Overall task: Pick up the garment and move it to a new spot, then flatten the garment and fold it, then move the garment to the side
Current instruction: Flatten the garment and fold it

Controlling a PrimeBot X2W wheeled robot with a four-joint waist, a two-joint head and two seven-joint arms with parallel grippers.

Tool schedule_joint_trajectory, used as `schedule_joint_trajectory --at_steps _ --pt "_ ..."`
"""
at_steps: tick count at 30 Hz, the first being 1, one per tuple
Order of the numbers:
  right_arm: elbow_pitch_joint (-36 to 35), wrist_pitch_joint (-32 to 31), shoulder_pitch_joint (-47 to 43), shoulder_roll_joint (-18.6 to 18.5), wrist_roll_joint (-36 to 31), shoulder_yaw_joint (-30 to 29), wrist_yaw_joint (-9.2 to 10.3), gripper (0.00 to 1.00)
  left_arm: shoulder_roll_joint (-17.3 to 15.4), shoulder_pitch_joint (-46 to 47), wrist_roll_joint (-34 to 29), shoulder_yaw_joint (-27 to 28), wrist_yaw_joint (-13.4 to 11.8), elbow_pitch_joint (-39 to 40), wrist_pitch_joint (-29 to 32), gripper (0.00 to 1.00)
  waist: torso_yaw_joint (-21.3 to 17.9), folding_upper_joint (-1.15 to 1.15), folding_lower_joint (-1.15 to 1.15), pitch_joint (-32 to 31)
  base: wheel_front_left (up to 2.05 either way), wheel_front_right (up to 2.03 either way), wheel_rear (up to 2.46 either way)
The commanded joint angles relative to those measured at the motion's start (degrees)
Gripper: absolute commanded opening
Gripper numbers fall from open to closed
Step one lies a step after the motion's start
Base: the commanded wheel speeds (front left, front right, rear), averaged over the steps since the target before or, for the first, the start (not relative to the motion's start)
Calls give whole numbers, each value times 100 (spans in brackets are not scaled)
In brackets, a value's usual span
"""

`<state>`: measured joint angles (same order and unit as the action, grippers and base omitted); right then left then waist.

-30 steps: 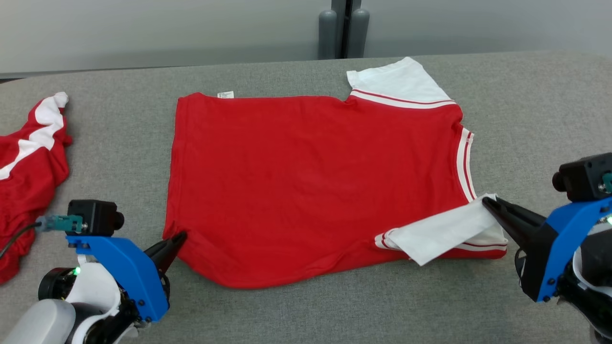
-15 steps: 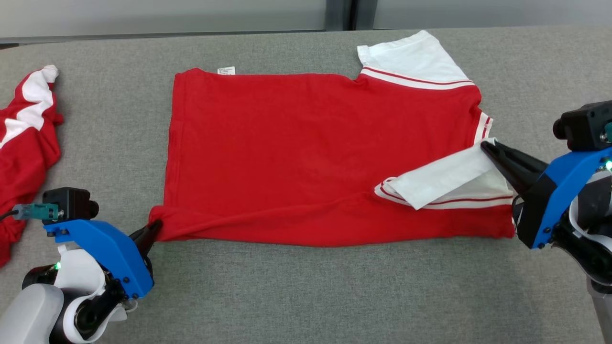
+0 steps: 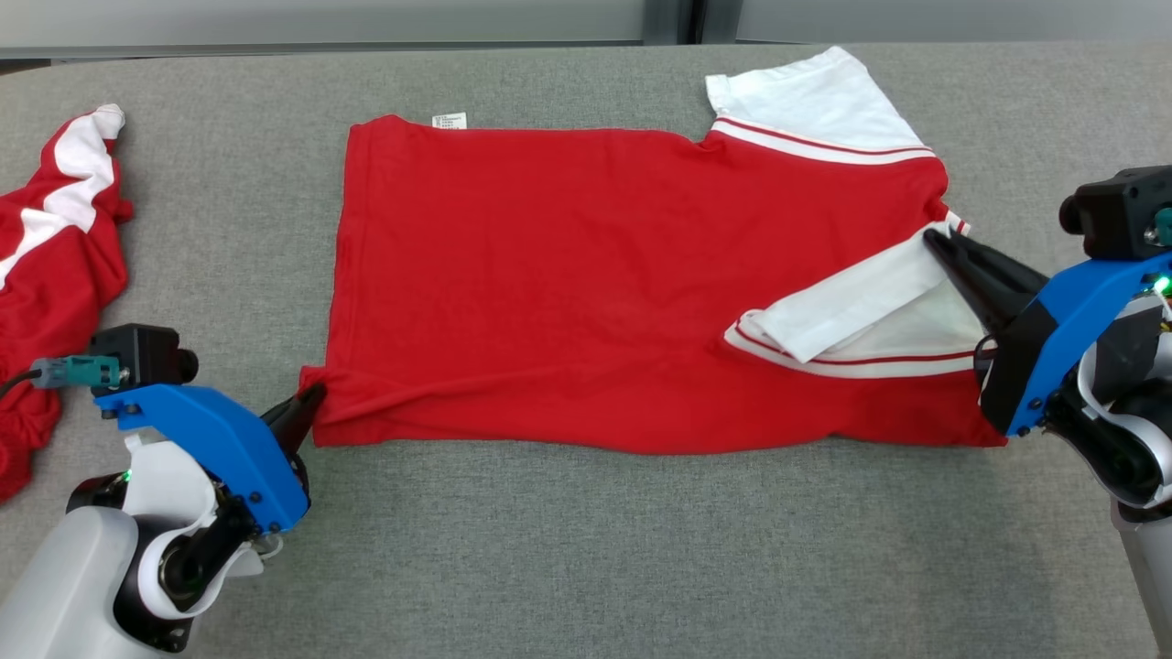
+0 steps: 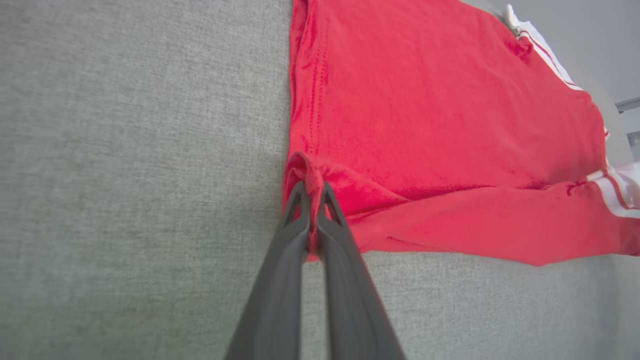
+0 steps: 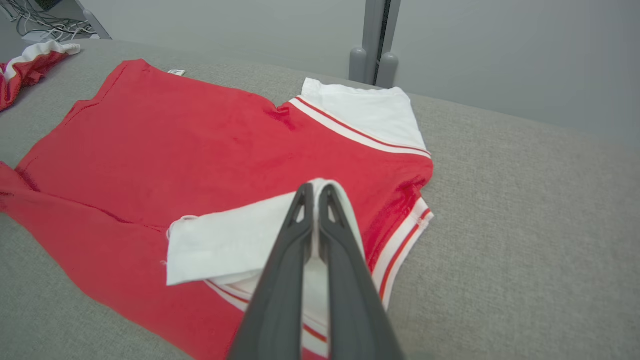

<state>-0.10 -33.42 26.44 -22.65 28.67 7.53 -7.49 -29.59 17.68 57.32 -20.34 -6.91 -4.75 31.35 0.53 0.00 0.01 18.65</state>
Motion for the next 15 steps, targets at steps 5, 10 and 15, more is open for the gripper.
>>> schedule_joint_trajectory --at_steps 5,10,15 --pt "362 445 251 69 -185 -16 0 95 188 261 -67 12 65 -157 -250 100 45 0 -1 11 0 0 0" --pt "544 848 364 112 -166 104 0 100 269 277 -139 -1 131 -307 -471 100 82 0 -1 -51 0 0 0" --pt "622 1070 288 75 -145 120 0 100 221 114 -429 -38 175 -356 -900 100 130 0 -1 -162 0 0 0"
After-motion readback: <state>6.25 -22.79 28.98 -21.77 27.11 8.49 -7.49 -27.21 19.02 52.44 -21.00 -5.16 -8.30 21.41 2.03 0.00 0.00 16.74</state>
